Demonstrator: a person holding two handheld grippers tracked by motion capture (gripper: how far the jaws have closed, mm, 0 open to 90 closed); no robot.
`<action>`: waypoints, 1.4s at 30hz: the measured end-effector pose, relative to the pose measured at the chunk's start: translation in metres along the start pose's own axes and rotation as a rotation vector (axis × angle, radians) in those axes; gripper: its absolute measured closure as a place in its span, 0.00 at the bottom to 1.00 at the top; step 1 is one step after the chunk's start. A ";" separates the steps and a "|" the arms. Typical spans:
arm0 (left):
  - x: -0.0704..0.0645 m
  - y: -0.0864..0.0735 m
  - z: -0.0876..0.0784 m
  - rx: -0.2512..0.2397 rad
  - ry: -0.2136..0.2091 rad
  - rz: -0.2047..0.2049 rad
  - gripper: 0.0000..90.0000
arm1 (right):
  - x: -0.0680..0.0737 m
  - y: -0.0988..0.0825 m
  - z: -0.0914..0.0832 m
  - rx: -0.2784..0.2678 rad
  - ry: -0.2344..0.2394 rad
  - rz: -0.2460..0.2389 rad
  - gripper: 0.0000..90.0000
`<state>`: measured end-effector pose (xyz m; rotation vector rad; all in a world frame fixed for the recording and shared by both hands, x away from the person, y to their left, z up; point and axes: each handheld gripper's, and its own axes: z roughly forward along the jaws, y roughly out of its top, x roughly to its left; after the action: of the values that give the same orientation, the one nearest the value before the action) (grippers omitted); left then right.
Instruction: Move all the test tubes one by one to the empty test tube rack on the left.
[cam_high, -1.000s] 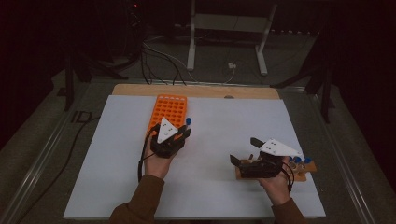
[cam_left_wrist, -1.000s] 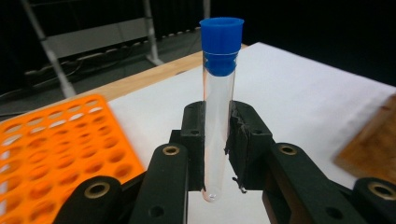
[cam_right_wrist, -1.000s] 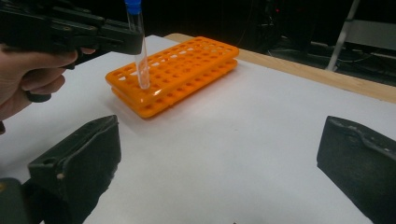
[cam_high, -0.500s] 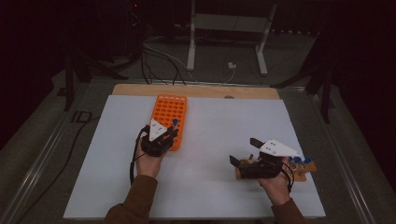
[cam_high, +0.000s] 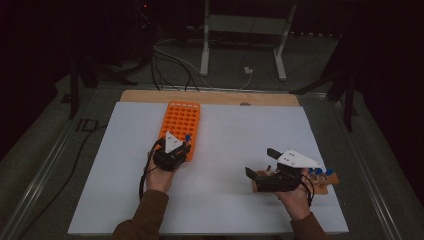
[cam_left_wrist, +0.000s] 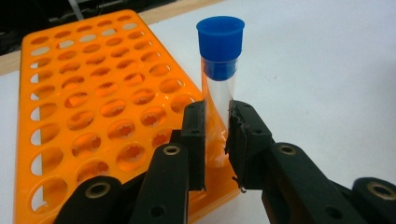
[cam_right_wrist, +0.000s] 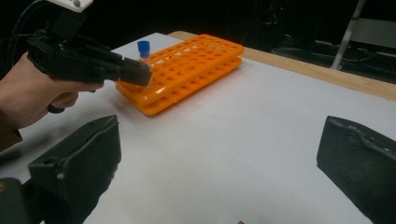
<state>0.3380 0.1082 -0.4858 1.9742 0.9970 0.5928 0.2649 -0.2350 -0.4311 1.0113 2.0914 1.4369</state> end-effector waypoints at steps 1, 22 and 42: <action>0.000 0.000 0.000 0.005 -0.001 -0.002 0.86 | 0.000 0.000 0.000 0.001 0.000 -0.001 0.00; -0.005 -0.007 0.001 0.033 0.014 0.036 0.86 | 0.003 -0.001 0.002 0.015 0.002 -0.016 0.00; 0.012 -0.011 -0.038 -0.113 -0.040 -0.157 0.05 | -0.007 0.010 -0.009 0.051 -0.012 -0.017 0.02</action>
<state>0.3135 0.1394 -0.4742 1.7832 1.0596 0.5093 0.2664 -0.2444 -0.4192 1.0161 2.1333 1.3727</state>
